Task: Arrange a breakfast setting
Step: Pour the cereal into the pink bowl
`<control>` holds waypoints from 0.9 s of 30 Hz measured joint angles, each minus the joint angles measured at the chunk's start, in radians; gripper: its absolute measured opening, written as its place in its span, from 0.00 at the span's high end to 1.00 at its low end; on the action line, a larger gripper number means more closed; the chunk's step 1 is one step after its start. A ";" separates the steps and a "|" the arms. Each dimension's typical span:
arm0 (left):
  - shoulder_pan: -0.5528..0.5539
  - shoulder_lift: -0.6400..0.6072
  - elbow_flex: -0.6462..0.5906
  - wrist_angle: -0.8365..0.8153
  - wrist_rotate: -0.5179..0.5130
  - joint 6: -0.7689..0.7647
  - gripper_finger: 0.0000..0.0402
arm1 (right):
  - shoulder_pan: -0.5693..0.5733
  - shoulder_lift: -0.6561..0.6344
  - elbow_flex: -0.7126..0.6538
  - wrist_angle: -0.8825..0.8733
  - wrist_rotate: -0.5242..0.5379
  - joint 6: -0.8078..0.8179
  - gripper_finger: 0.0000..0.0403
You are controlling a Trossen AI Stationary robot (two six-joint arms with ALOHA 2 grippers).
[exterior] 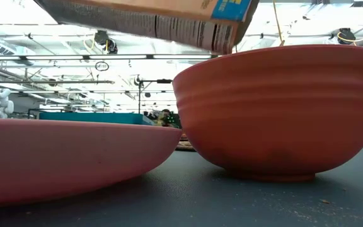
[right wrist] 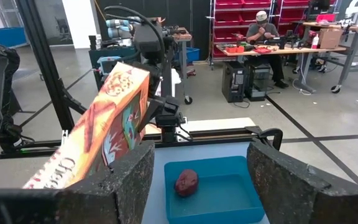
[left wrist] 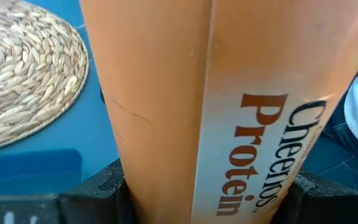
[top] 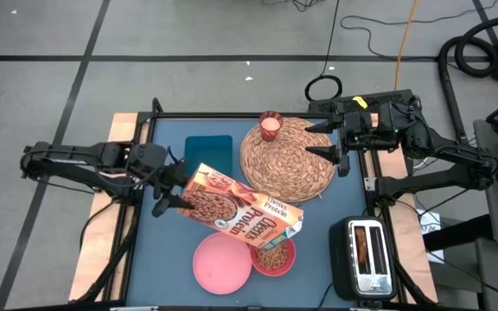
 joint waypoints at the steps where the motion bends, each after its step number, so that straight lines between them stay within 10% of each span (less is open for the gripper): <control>1: 0.000 -0.005 0.000 0.007 0.000 0.000 0.43 | 0.000 0.000 0.000 0.000 0.000 0.000 0.39; 27: 0.000 -0.200 0.000 0.173 -0.053 -0.017 0.43 | 0.000 0.000 0.000 -0.003 0.000 0.000 0.39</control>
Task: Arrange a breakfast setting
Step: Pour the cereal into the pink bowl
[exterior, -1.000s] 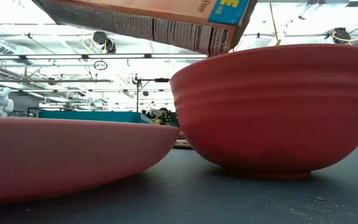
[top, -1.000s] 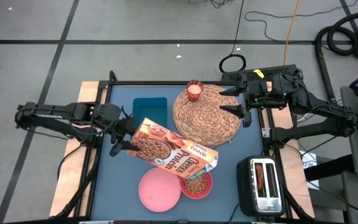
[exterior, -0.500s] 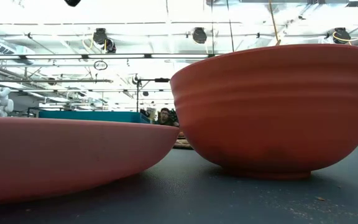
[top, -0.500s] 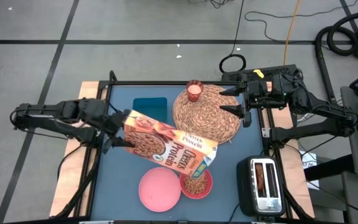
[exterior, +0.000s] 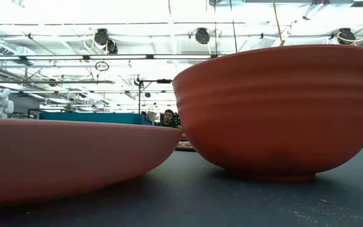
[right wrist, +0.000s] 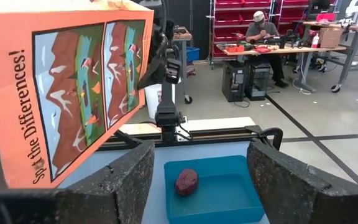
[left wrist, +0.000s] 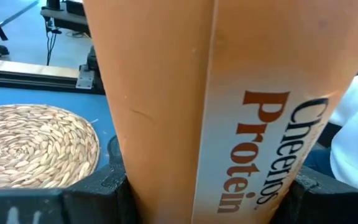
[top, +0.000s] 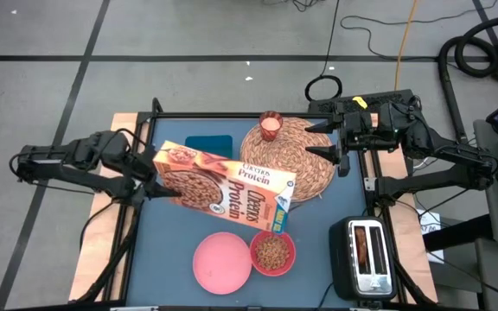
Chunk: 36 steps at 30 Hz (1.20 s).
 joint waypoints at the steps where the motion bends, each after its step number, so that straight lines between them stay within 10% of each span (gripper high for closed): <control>1: 0.000 -0.002 0.000 -0.002 0.000 0.000 0.43 | 0.000 0.000 0.000 0.000 0.000 0.000 0.39; 14: 0.000 -0.052 0.000 0.042 -0.056 0.041 0.43 | 0.000 0.000 0.000 -0.002 0.000 0.000 0.39; 36: 0.001 0.046 0.000 0.607 -0.333 0.312 0.43 | 0.001 0.266 0.000 0.293 -0.002 -0.112 0.39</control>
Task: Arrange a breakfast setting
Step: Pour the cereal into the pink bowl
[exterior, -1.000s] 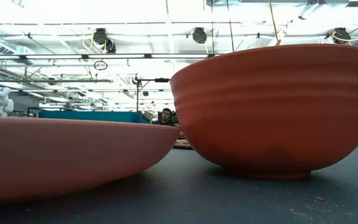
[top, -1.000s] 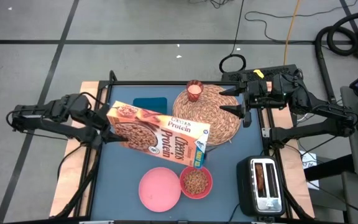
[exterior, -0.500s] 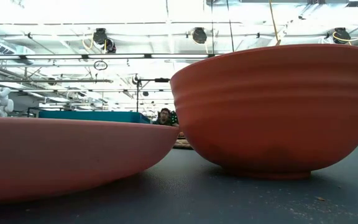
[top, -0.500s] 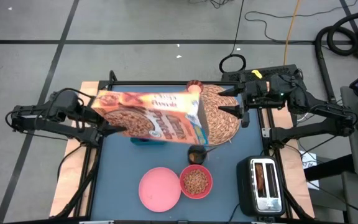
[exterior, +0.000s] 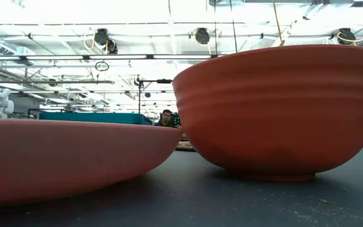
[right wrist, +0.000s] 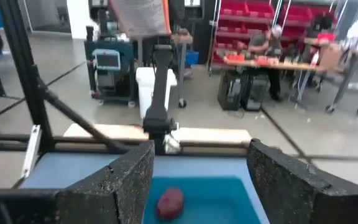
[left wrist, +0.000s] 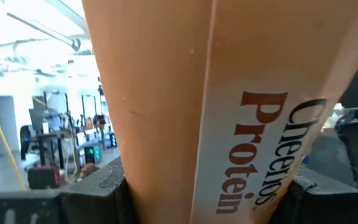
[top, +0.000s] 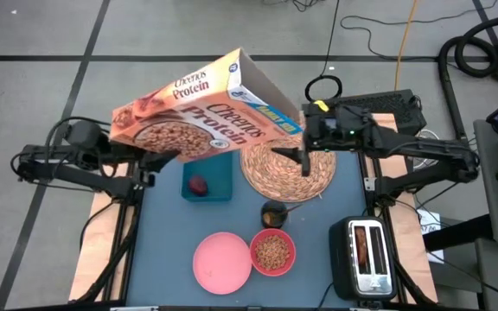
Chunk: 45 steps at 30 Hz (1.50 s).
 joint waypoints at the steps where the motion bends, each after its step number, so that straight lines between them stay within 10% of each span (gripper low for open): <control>1: 0.000 0.012 0.000 0.017 0.000 0.009 0.43 | 0.000 0.020 0.000 0.046 0.000 -0.007 0.39; 24: 0.001 0.159 0.000 0.206 0.001 0.165 0.43 | 0.002 0.328 0.000 0.825 -0.191 0.033 0.39; 45: 0.052 0.225 0.003 0.231 0.009 0.150 0.43 | 0.007 0.344 0.000 1.013 -0.249 0.034 0.39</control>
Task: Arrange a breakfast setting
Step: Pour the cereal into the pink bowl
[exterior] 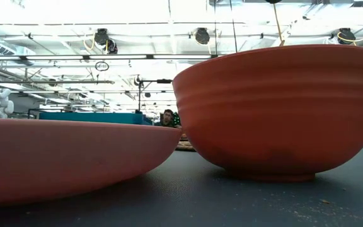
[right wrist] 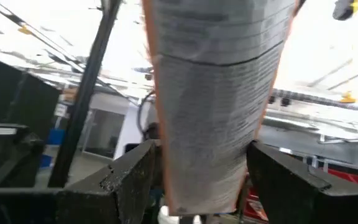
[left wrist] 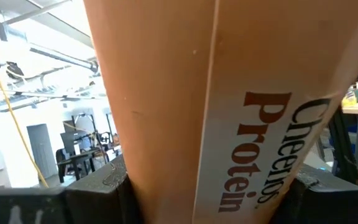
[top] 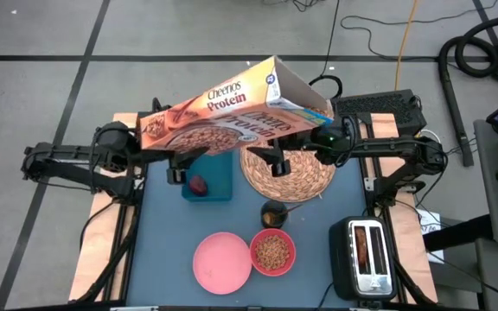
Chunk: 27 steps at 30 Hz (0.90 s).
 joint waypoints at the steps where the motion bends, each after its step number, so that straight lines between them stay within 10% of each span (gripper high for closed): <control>1: 0.002 0.007 0.000 -0.002 0.000 -0.001 0.43 | 0.000 0.000 0.000 0.000 0.016 0.000 0.39; 18: 0.005 0.045 -0.002 -0.019 -0.006 -0.015 0.43 | 0.000 -0.002 0.000 0.009 0.038 -0.004 0.40; 27: 0.015 0.045 -0.002 -0.049 -0.006 -0.028 0.43 | 0.000 -0.002 0.000 0.009 0.038 -0.013 0.62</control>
